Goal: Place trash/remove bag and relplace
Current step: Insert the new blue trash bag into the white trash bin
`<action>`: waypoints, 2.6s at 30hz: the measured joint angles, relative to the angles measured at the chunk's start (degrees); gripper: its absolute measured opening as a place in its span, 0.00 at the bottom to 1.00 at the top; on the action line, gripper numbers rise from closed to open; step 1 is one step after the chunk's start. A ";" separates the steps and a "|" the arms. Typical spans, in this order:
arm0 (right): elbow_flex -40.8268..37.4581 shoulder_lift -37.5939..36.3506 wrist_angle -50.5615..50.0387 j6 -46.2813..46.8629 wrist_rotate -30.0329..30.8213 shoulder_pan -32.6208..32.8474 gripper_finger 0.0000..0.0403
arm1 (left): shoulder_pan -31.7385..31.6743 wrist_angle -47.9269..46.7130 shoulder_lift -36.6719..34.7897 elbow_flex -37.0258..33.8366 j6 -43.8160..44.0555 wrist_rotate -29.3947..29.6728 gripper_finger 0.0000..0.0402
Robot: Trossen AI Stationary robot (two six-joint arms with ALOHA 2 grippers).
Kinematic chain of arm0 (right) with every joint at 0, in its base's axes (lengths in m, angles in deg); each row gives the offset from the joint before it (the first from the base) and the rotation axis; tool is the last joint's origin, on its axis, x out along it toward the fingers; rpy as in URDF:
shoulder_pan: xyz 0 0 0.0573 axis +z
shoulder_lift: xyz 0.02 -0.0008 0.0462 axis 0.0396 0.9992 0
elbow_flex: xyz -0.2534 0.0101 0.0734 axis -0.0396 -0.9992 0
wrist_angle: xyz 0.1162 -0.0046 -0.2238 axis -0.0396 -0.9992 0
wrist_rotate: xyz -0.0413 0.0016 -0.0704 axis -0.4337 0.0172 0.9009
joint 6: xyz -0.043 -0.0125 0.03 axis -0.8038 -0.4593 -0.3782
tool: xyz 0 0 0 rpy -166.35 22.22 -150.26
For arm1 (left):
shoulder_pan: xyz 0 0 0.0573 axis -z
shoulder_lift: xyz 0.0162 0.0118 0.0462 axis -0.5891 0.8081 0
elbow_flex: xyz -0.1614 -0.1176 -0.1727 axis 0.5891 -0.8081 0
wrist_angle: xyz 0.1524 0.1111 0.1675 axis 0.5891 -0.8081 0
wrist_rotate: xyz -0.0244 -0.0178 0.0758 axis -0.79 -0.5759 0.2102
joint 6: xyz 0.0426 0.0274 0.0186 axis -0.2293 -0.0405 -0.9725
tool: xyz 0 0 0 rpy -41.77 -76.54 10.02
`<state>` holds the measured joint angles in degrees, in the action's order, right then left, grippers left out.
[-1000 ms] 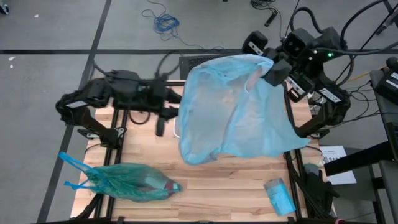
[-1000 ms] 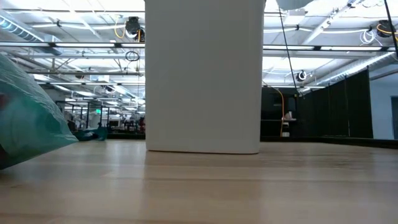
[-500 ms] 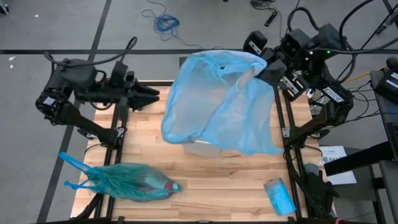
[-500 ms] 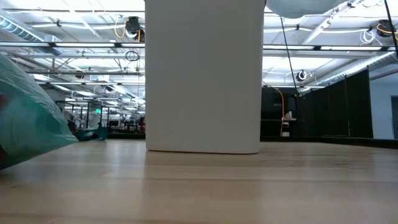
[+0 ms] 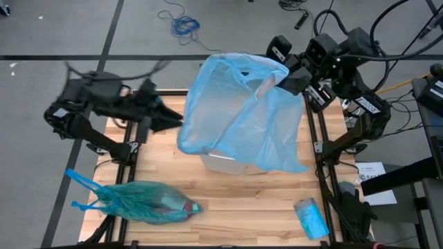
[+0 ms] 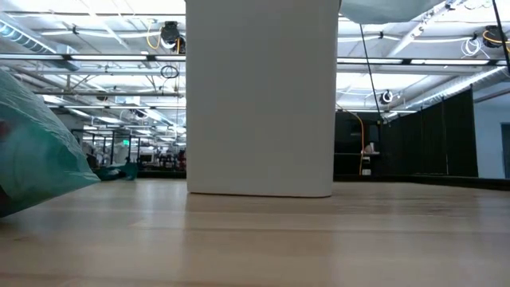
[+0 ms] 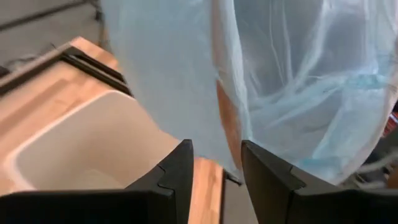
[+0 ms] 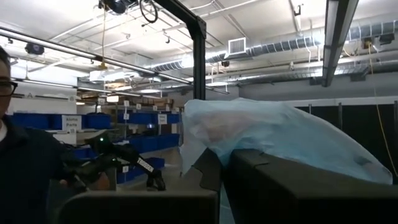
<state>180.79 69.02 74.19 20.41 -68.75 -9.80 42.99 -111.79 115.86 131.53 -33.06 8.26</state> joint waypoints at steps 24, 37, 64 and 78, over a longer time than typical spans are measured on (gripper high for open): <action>0.00 0.04 -0.82 0.00 0.75 0.00 0.00 | -0.11 2.54 6.04 -0.02 1.34 -4.50 0.59; -0.01 0.03 -0.82 -0.24 1.58 0.00 0.00 | -0.21 0.52 9.78 -0.03 -5.13 -6.34 0.10; 0.00 2.79 -19.48 3.22 5.12 -0.07 0.00 | 0.83 -8.41 1.04 8.04 -10.52 11.05 0.00; -2.27 10.90 -51.06 -1.39 10.67 1.33 0.00 | 2.29 -18.69 8.87 7.96 -8.11 4.10 0.00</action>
<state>178.52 79.91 23.14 19.02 -58.08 -8.47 45.28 -130.48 124.73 139.48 -41.17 12.36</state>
